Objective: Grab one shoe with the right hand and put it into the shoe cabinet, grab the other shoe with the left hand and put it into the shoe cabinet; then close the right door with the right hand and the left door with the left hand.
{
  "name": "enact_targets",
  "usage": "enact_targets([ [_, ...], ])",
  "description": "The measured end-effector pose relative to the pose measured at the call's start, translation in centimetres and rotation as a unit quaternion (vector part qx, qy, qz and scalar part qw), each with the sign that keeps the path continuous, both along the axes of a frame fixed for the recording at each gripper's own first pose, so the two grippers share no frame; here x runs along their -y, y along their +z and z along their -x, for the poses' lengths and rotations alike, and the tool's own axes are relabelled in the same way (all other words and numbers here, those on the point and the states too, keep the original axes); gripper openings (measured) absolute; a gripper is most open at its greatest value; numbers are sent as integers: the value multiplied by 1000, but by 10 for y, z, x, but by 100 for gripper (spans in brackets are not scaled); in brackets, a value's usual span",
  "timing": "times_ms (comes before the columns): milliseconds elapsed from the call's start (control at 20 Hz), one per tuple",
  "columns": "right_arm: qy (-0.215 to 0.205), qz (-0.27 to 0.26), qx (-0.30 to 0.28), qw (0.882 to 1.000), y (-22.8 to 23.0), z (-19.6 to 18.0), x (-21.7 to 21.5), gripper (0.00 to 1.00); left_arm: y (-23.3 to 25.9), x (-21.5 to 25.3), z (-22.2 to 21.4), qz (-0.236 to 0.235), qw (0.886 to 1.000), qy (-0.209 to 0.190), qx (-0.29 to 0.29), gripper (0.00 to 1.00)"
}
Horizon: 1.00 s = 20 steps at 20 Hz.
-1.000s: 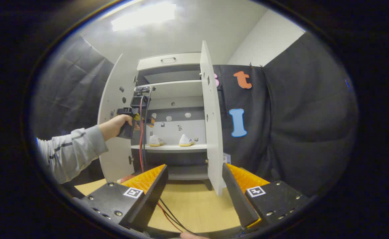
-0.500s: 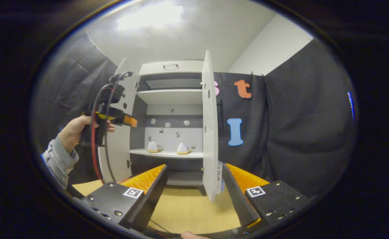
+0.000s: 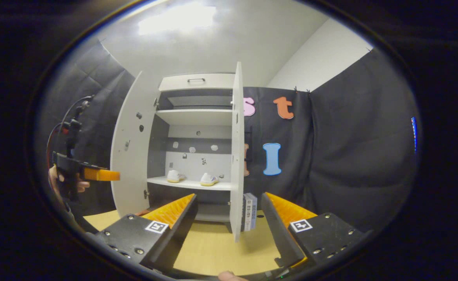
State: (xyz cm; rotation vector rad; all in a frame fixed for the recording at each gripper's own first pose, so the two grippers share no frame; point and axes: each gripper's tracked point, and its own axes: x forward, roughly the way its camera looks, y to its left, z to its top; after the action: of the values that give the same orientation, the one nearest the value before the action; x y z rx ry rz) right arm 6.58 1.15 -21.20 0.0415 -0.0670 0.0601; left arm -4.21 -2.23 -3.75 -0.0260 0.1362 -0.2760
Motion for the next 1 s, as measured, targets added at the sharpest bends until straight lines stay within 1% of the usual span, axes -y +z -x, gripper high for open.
enact_targets([
  [50, -5, 8, -2, 1000, 5, -3, 10, 98, -7, -2, 16, 7, 1000, -5, 0, 99],
  [200, -14, 31, -18, 999, 15, -17, 38, 97, -11, -13, 40, 9, 1000, -1, 24, 96],
  [250, -19, 32, -24, 999, 18, -23, 50, 98, -10, -12, 46, 8, 999, -9, 31, 94],
  [300, -24, 30, -26, 999, 21, -30, 61, 97, -6, -10, 51, 5, 999, -20, 44, 96],
  [400, -37, 17, -29, 999, 32, -49, 89, 97, -8, -8, 56, 0, 998, -34, 51, 96],
  [500, -40, 4, -26, 999, 45, -72, 111, 97, -13, -7, 57, 0, 998, -42, 43, 96],
  [600, -43, 10, -12, 999, 64, -99, 133, 98, -14, -8, 53, 3, 998, -44, 41, 96],
  [700, -31, 26, -3, 999, 78, -124, 142, 98, -19, -6, 53, 14, 998, -53, 35, 96],
  [800, -30, 36, -10, 999, 84, -151, 152, 97, -19, -8, 52, 22, 997, -60, 40, 96],
  [900, -27, 26, -18, 999, 86, -176, 156, 97, -15, -10, 54, 29, 995, -73, 54, 96],
  [1000, -28, 19, -31, 999, 80, -201, 158, 97, -10, -23, 53, 31, 994, -68, 75, 96],
])
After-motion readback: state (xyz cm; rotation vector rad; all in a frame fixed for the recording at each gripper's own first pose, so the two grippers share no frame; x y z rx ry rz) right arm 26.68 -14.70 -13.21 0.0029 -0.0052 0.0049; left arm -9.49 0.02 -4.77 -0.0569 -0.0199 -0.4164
